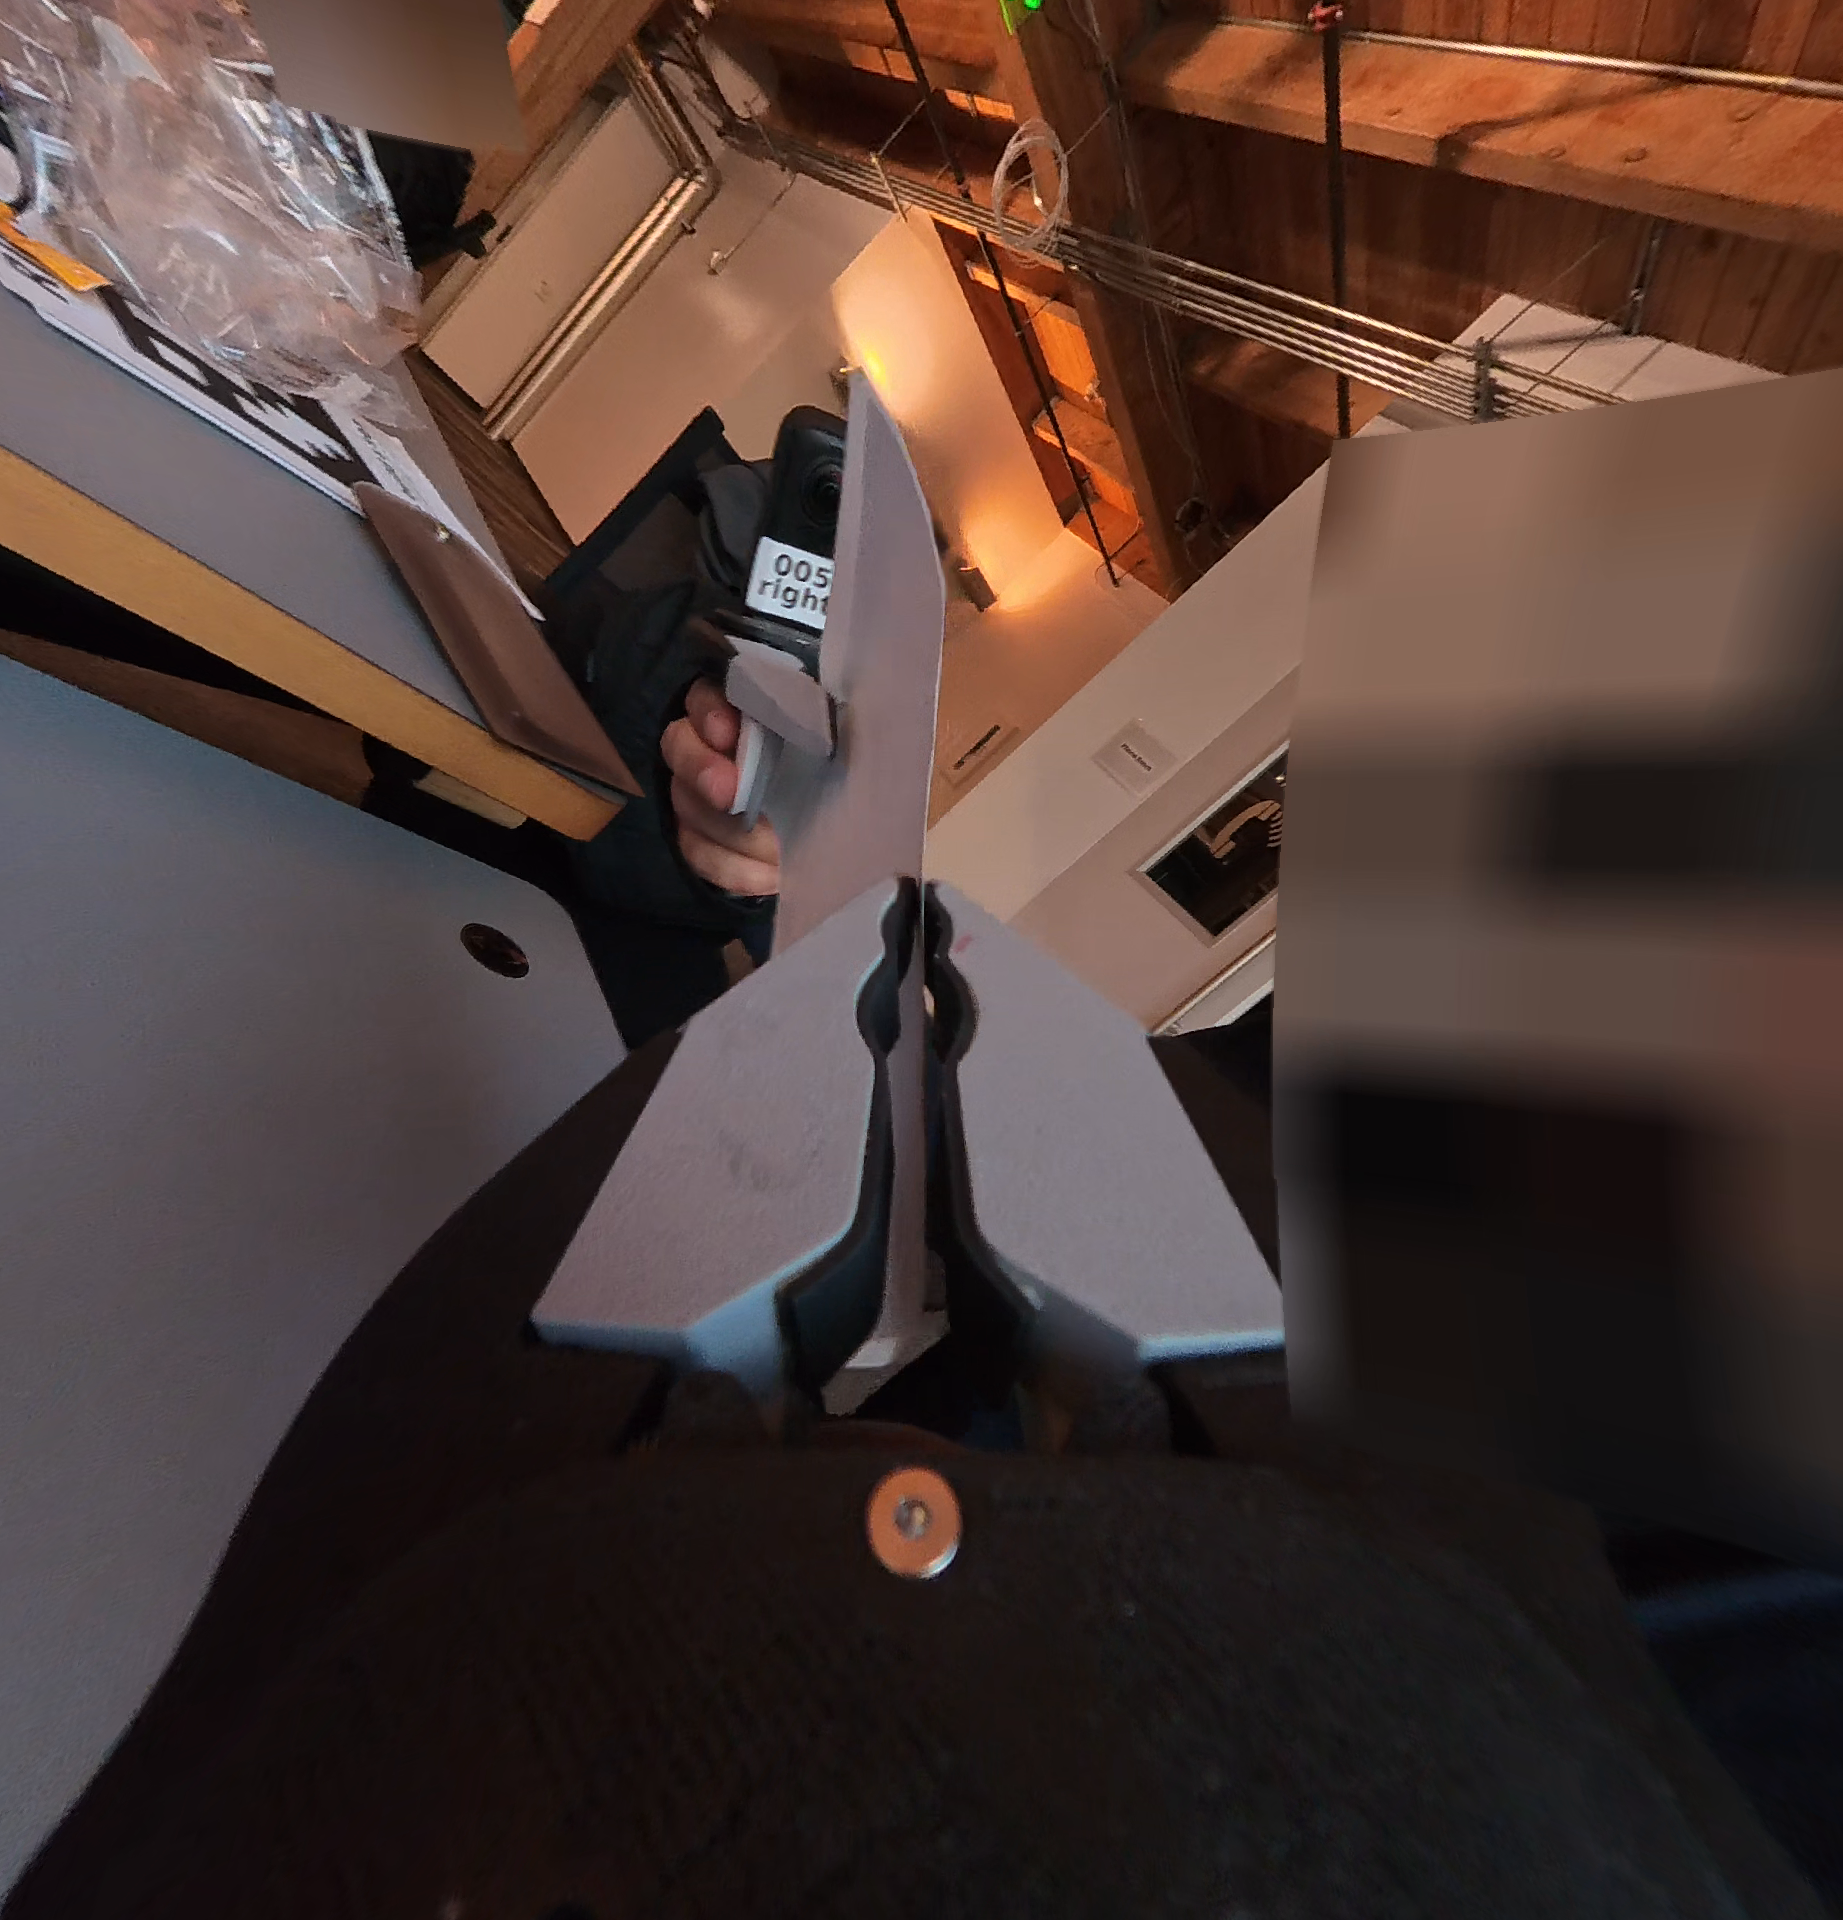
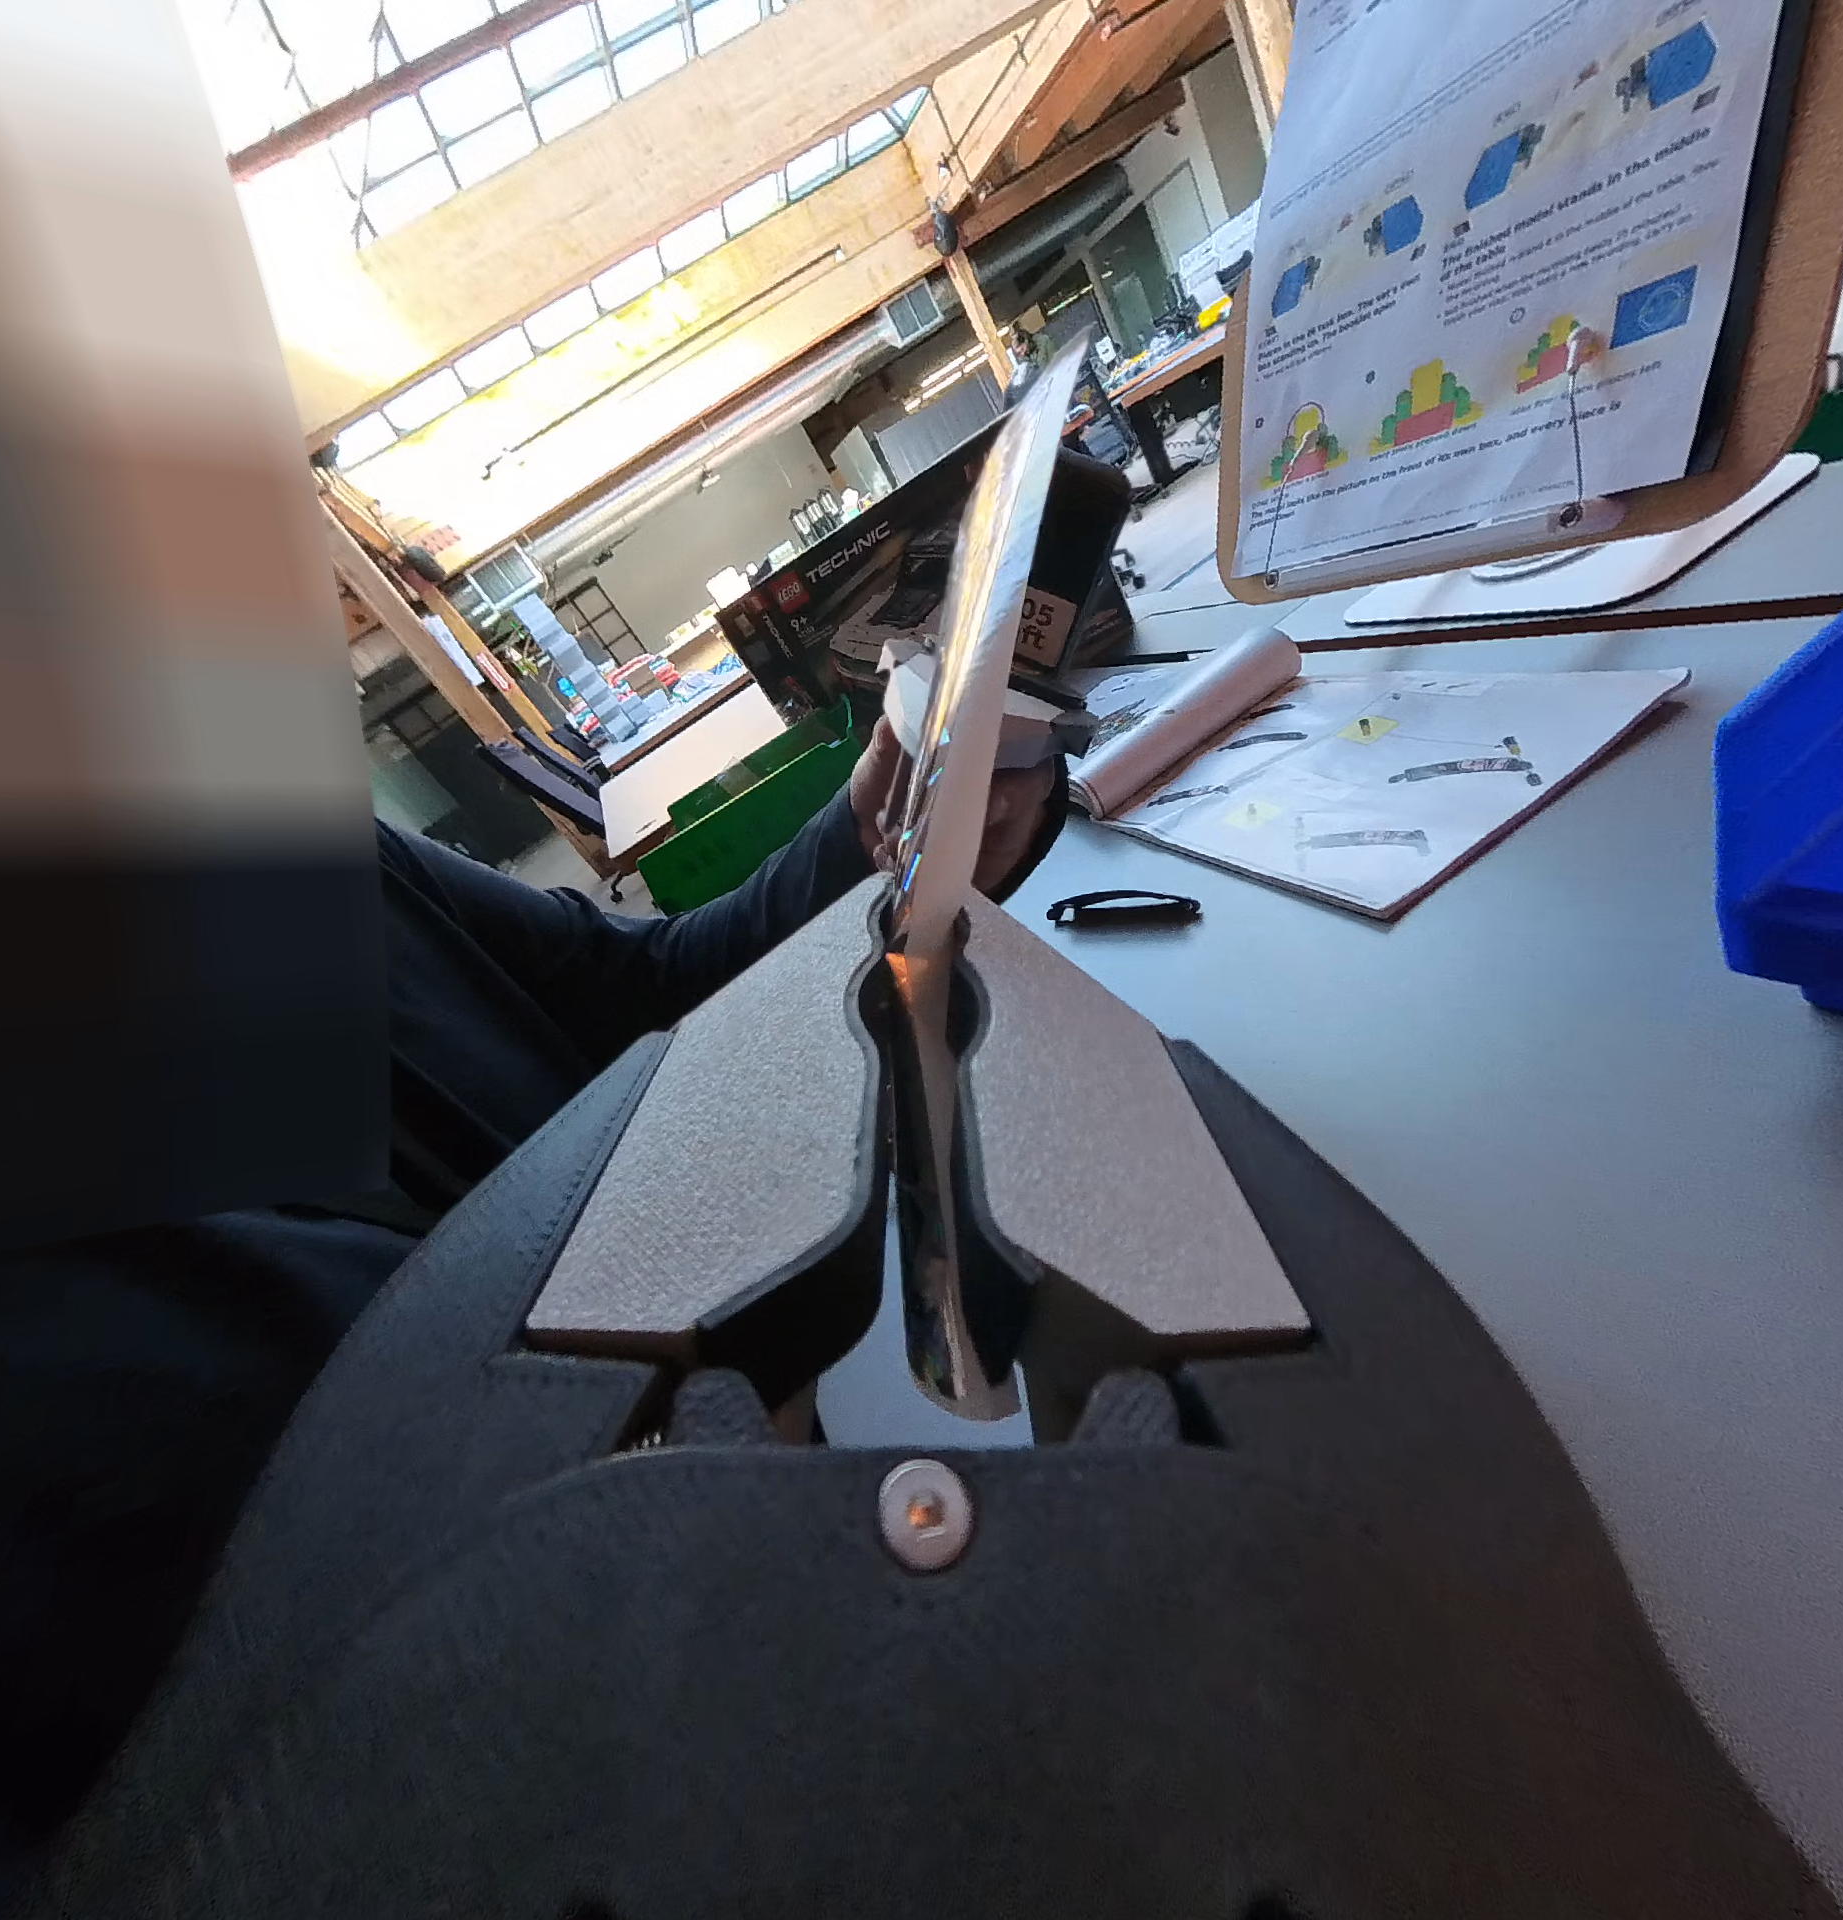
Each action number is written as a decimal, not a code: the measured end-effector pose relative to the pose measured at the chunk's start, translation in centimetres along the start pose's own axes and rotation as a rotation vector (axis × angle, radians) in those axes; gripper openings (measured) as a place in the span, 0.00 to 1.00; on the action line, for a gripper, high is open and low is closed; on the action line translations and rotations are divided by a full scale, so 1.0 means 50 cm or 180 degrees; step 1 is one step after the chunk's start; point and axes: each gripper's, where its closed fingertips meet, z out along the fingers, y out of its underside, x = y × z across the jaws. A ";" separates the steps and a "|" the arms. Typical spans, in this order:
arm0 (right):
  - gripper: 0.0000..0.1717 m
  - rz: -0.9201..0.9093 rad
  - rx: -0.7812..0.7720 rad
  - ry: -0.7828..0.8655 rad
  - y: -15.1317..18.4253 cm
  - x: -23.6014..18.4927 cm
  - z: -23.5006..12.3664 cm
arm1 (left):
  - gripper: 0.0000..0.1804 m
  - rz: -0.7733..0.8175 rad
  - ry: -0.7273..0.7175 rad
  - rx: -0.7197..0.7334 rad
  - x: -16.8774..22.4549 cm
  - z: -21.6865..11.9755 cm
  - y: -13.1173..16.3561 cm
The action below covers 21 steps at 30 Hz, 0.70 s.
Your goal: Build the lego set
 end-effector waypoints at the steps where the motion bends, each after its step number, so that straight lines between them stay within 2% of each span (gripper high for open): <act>1: 0.01 0.0047 0.0009 0.0003 -0.001 0.001 0.001 | 0.00 0.0025 -0.0093 -0.0014 -0.010 -0.002 0.001; 4: 0.01 0.0118 -0.0092 0.0087 0.007 0.006 0.005 | 0.02 0.0302 -0.0677 -0.0312 -0.063 -0.015 0.022; 6: 0.00 0.0100 -0.0194 0.0183 0.015 0.011 0.009 | 0.14 0.0539 -0.0986 -0.0693 -0.084 -0.027 0.048; 9: 0.00 0.0108 -0.0327 0.0191 0.026 0.008 0.020 | 0.18 0.0693 -0.0834 -0.0886 -0.054 -0.017 0.065; 10: 0.00 0.0121 -0.0368 0.0176 0.030 0.006 0.025 | 0.16 0.0704 -0.0790 -0.0839 -0.048 -0.011 0.062; 12: 0.00 0.0137 -0.0396 0.0249 0.032 0.013 0.033 | 0.00 0.0705 -0.0726 -0.0716 -0.043 -0.003 0.054; 14: 0.03 0.0094 -0.0228 0.0348 0.013 0.022 0.029 | 0.00 0.0713 -0.0796 -0.0529 -0.049 -0.004 0.035; 16: 0.19 0.0029 0.0036 0.0358 -0.016 0.021 0.011 | 0.00 0.0645 -0.0637 -0.0205 -0.028 -0.004 0.005; 17: 0.24 0.0023 0.0178 0.0310 -0.031 0.016 0.000 | 0.00 0.0578 -0.0525 -0.0043 -0.014 -0.005 -0.010; 21: 0.30 0.0109 0.0397 0.0095 -0.046 0.001 -0.012 | 0.00 0.0423 -0.0222 0.0387 0.019 -0.012 -0.047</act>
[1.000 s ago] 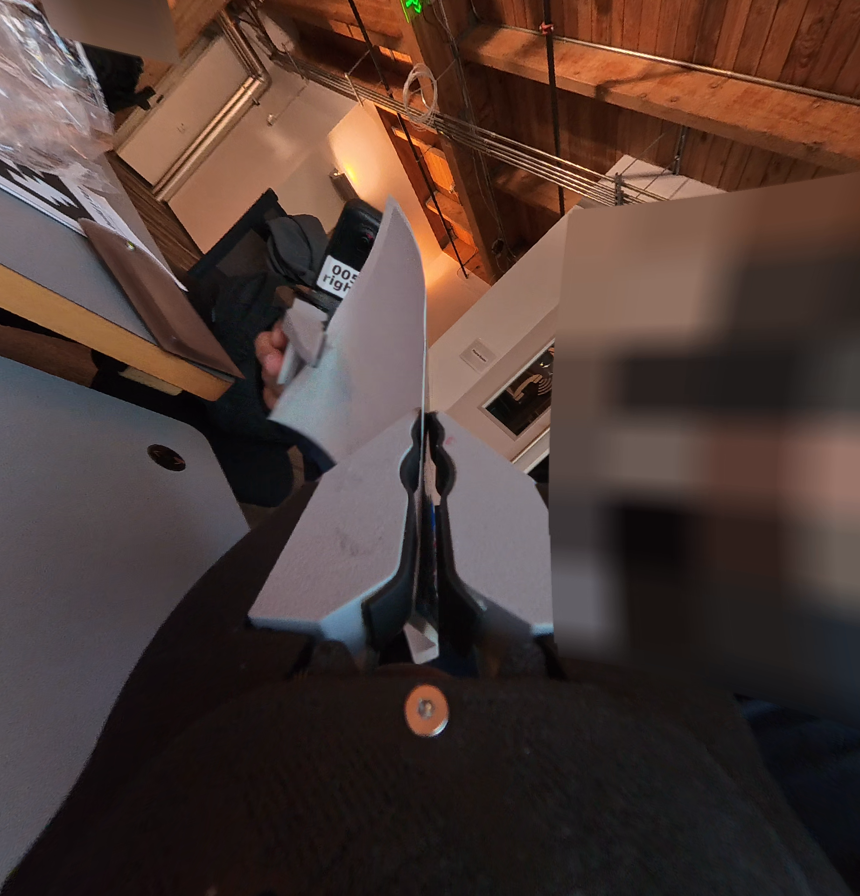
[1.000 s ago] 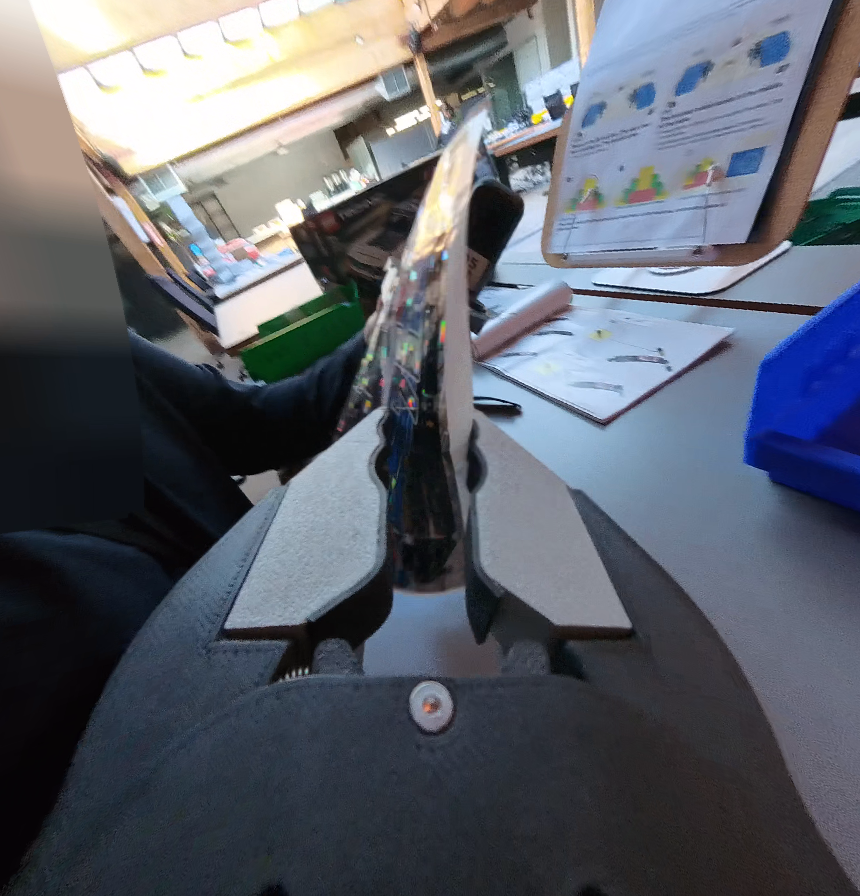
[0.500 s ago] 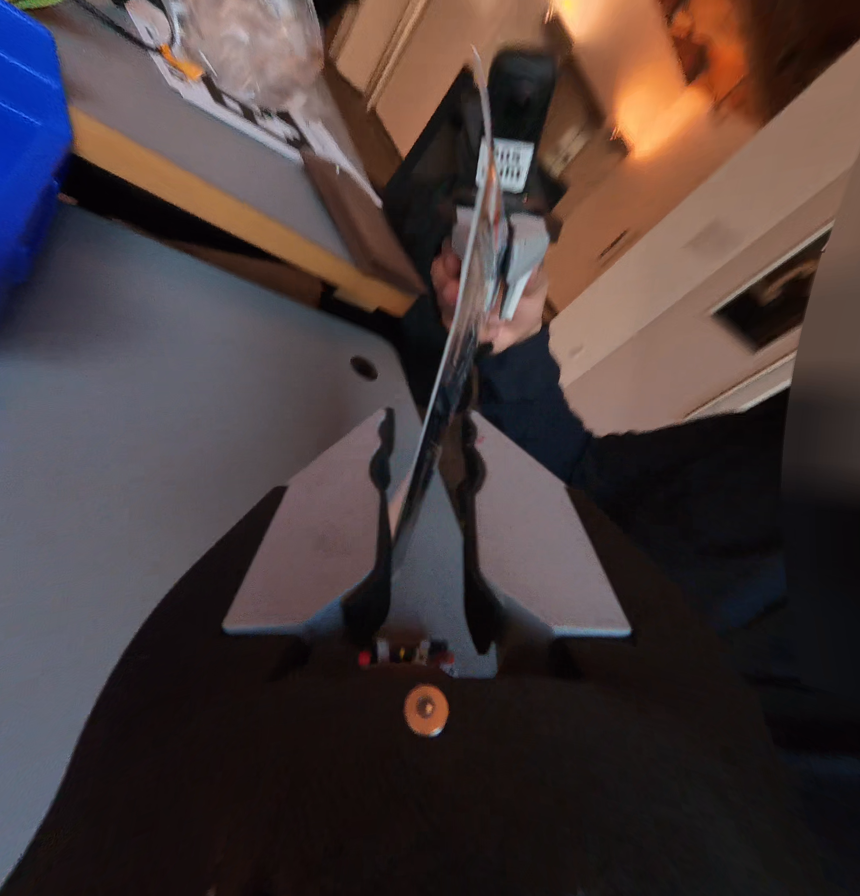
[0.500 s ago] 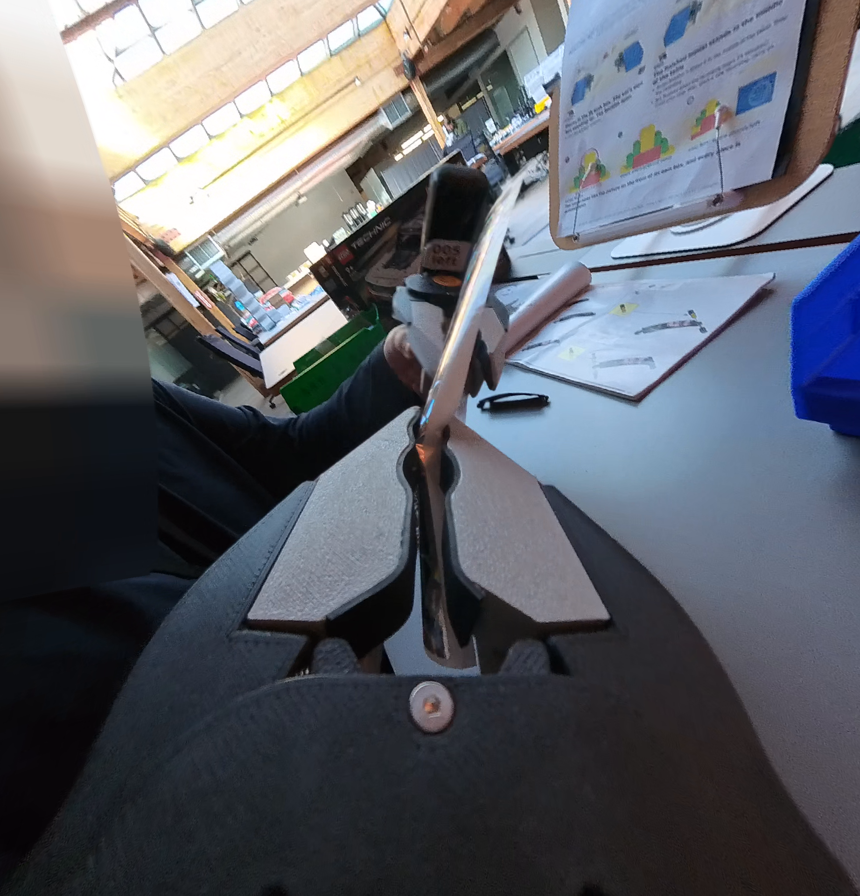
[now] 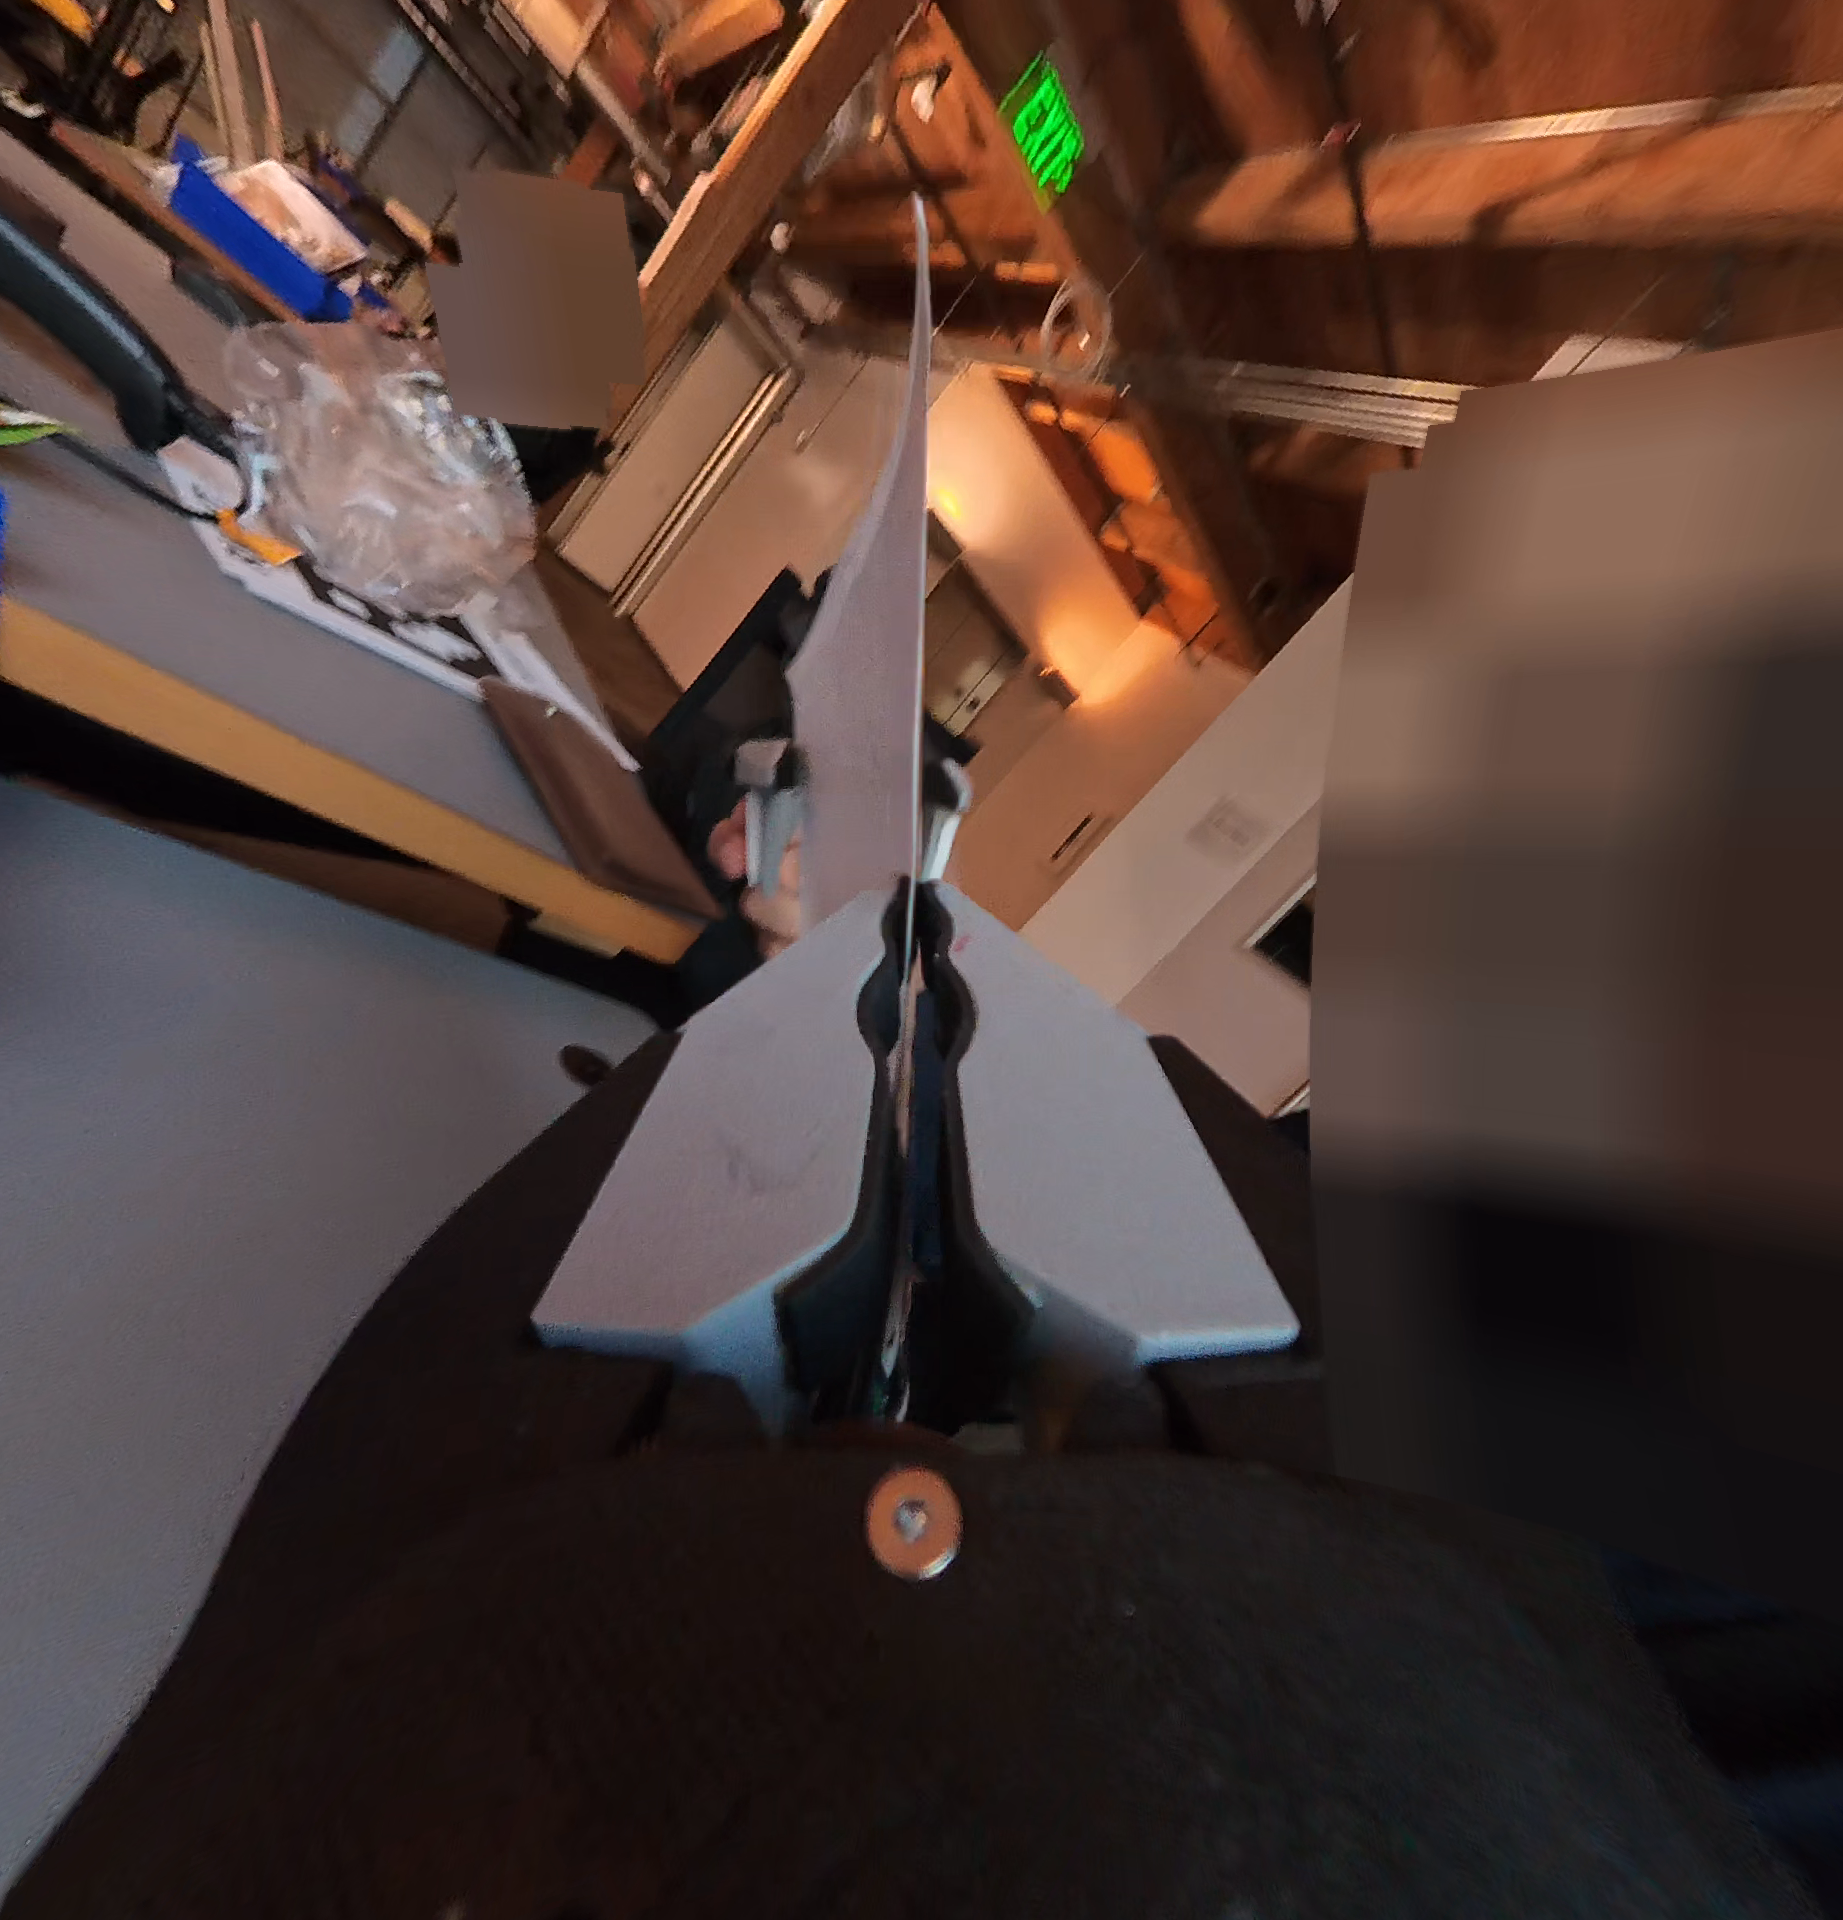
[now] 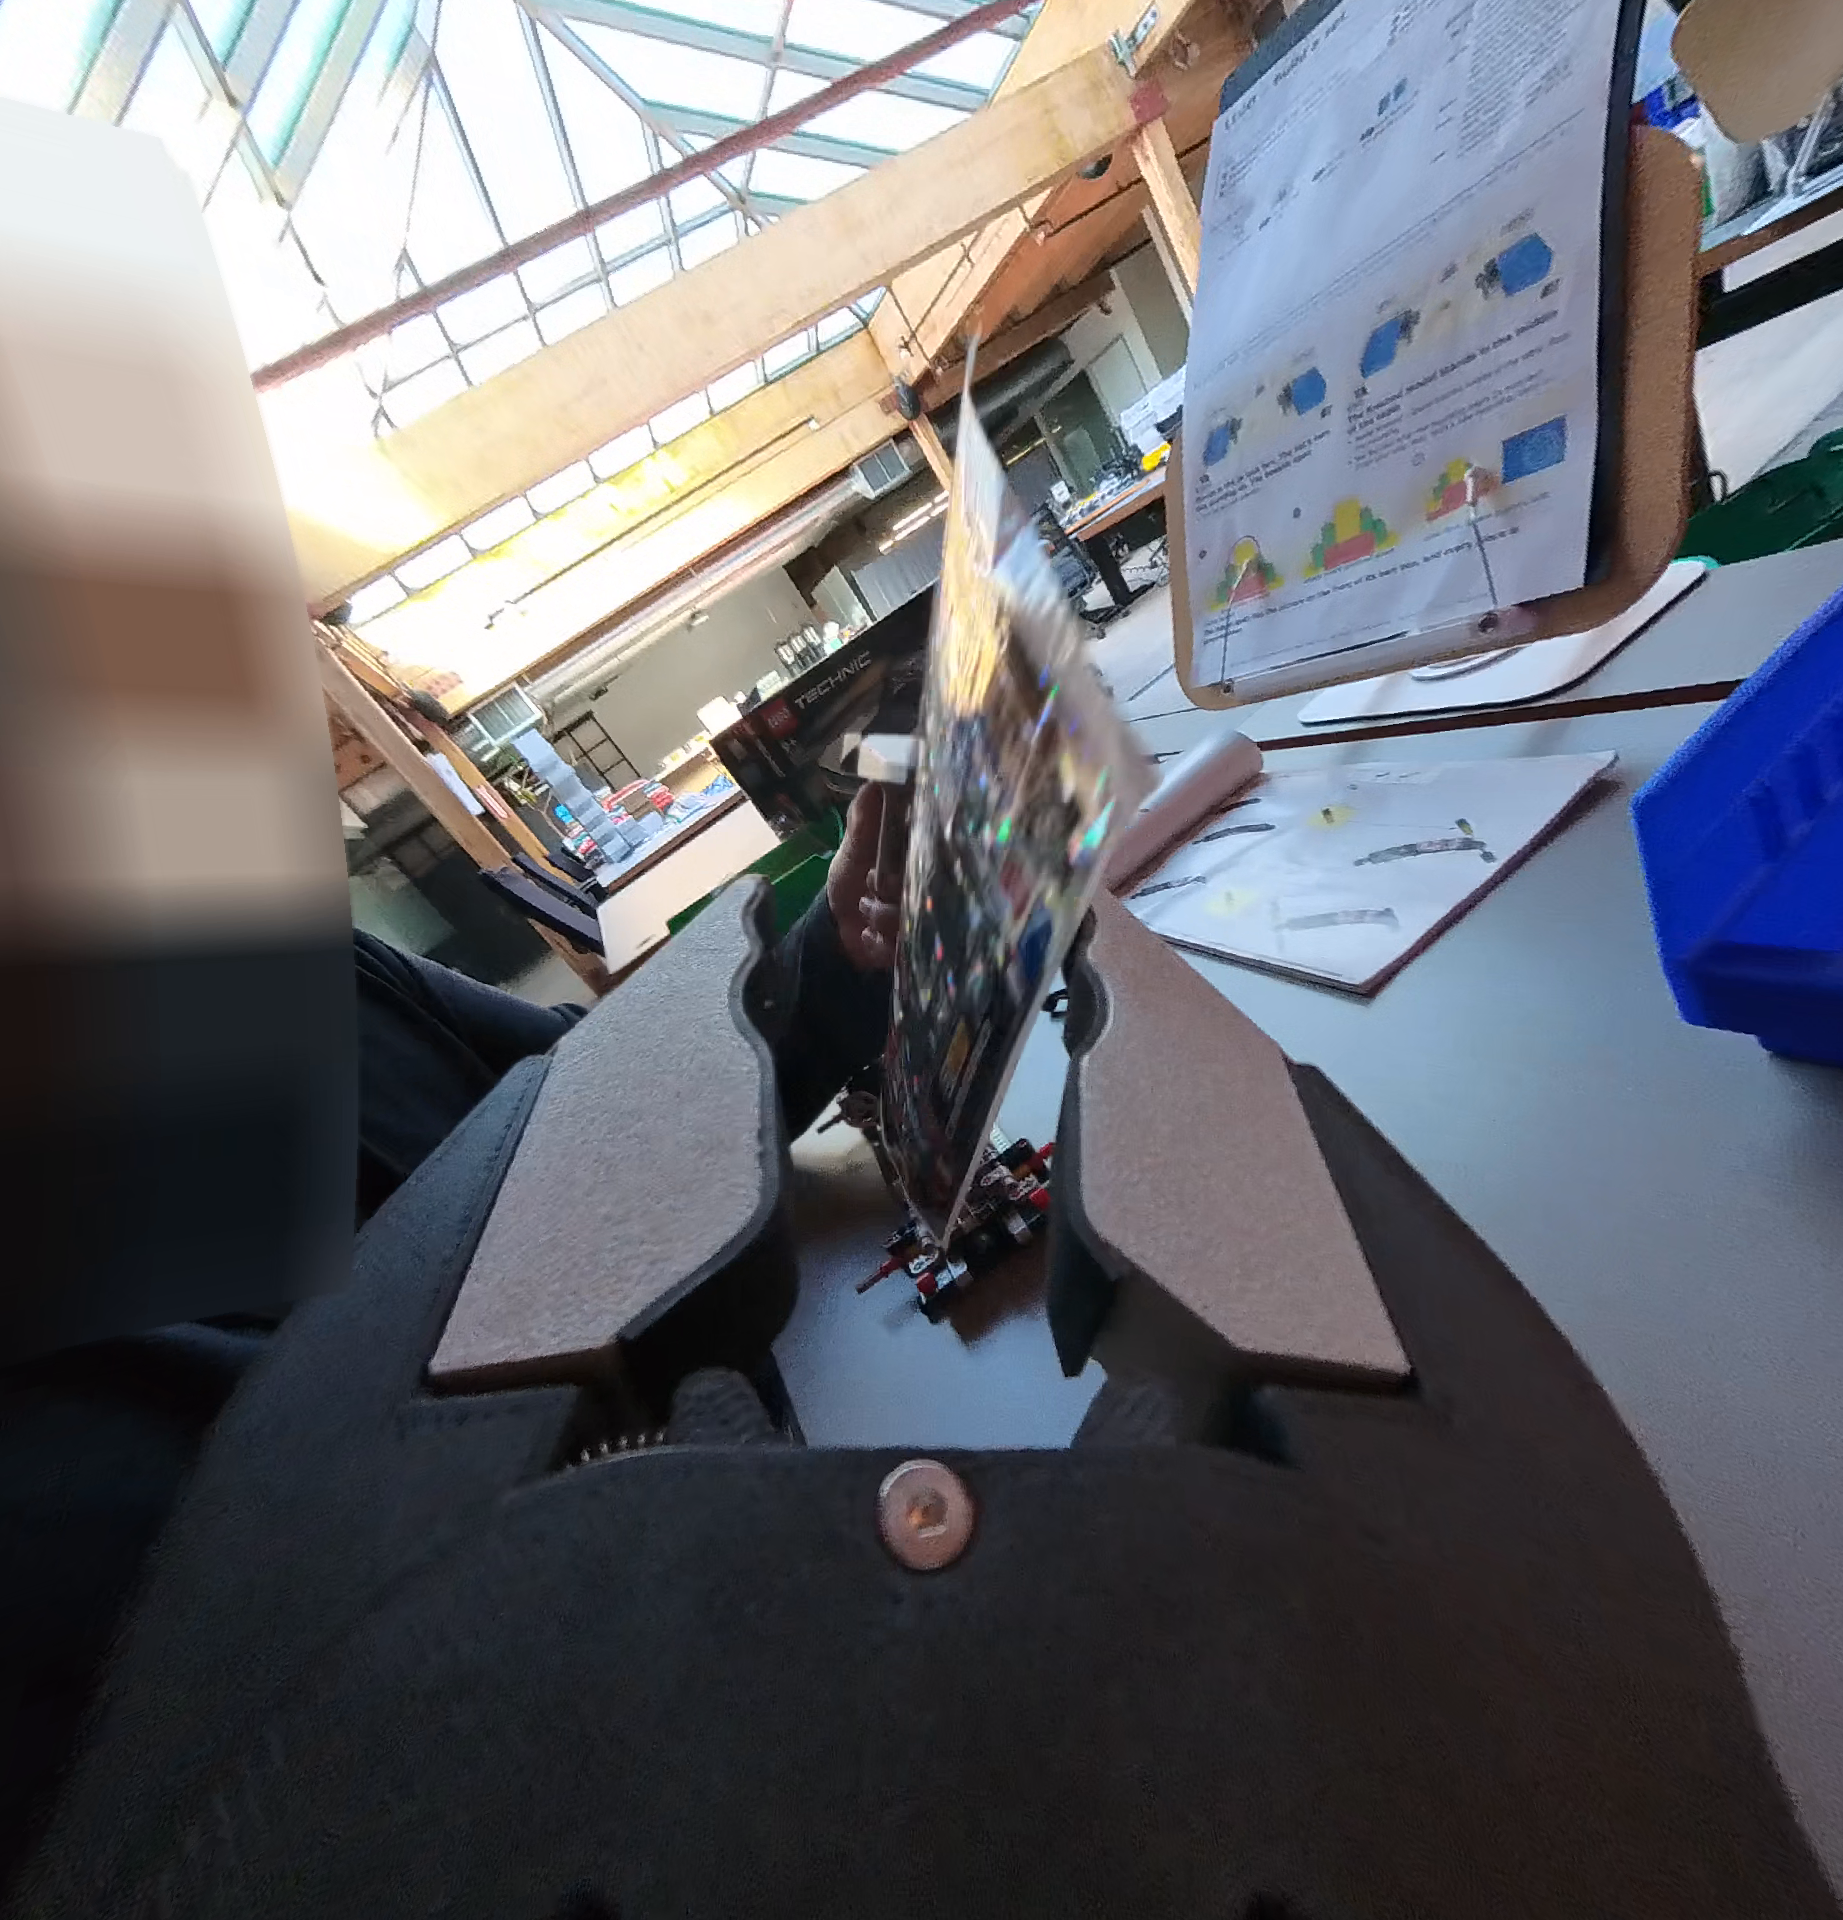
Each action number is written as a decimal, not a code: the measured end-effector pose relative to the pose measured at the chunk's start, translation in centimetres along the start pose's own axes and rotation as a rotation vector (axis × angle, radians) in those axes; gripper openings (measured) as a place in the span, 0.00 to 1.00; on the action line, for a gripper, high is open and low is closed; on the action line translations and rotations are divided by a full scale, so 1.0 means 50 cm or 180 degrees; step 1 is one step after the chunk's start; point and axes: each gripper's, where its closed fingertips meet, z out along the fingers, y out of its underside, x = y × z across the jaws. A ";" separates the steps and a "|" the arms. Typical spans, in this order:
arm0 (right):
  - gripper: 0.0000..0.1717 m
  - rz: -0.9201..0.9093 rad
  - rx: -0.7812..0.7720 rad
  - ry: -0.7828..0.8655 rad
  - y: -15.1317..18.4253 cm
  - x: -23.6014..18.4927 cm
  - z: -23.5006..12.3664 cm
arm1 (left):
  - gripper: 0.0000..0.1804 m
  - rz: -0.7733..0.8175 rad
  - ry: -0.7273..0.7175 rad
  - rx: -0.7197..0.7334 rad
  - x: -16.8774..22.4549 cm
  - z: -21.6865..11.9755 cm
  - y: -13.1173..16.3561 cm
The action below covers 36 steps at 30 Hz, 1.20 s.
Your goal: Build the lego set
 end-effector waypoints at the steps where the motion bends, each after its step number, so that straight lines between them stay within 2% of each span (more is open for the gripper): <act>1: 0.32 0.0001 -0.0037 -0.0024 0.007 -0.001 0.008 | 0.00 -0.0073 0.0069 0.0092 0.005 -0.001 -0.008; 3: 0.30 -0.0018 -0.0118 -0.0079 0.023 -0.007 0.033 | 0.00 -0.0148 0.0068 0.0212 0.003 -0.002 -0.016; 4: 0.26 -0.0042 -0.0136 -0.0112 0.028 -0.011 0.045 | 0.00 -0.0139 0.0005 0.0215 -0.005 -0.003 -0.016; 6: 0.11 -0.0061 -0.0182 -0.0168 0.040 -0.016 0.068 | 0.00 -0.0109 -0.0154 0.0199 -0.022 -0.005 -0.012; 8: 0.00 -0.0010 -0.0251 -0.0168 0.051 -0.014 0.081 | 0.00 -0.0115 -0.0322 0.0231 -0.041 -0.012 -0.016; 12: 0.00 0.0019 -0.0282 0.0020 0.057 0.005 0.085 | 0.01 0.0077 -0.0781 0.0203 -0.074 -0.038 -0.025; 14: 0.00 0.0064 -0.0236 -0.0005 0.052 0.003 0.084 | 0.08 0.0276 -0.1248 0.0072 -0.103 -0.056 -0.026; 16: 0.00 0.0069 -0.0190 0.0005 0.047 0.004 0.084 | 0.10 0.0632 -0.1723 -0.0075 -0.121 -0.079 -0.032; 18: 0.00 0.0058 -0.0197 0.0070 0.048 0.010 0.084 | 0.16 0.0957 -0.2012 -0.0138 -0.111 -0.091 -0.047; 21: 0.00 0.0077 -0.0180 0.0129 0.049 0.016 0.087 | 0.14 0.1308 -0.1928 -0.0280 -0.058 -0.067 -0.045; 24: 0.00 0.0110 -0.0172 0.0089 0.051 0.011 0.097 | 0.14 0.1535 -0.1883 -0.0621 -0.038 -0.028 -0.006; 27: 0.00 0.0096 -0.0191 0.0040 0.055 -0.002 0.109 | 0.18 0.1716 -0.1870 -0.0894 -0.035 0.004 0.031; 36: 0.00 0.0029 -0.0075 -0.0579 0.057 -0.064 0.133 | 0.20 0.1517 -0.1177 -0.1066 0.016 0.049 0.083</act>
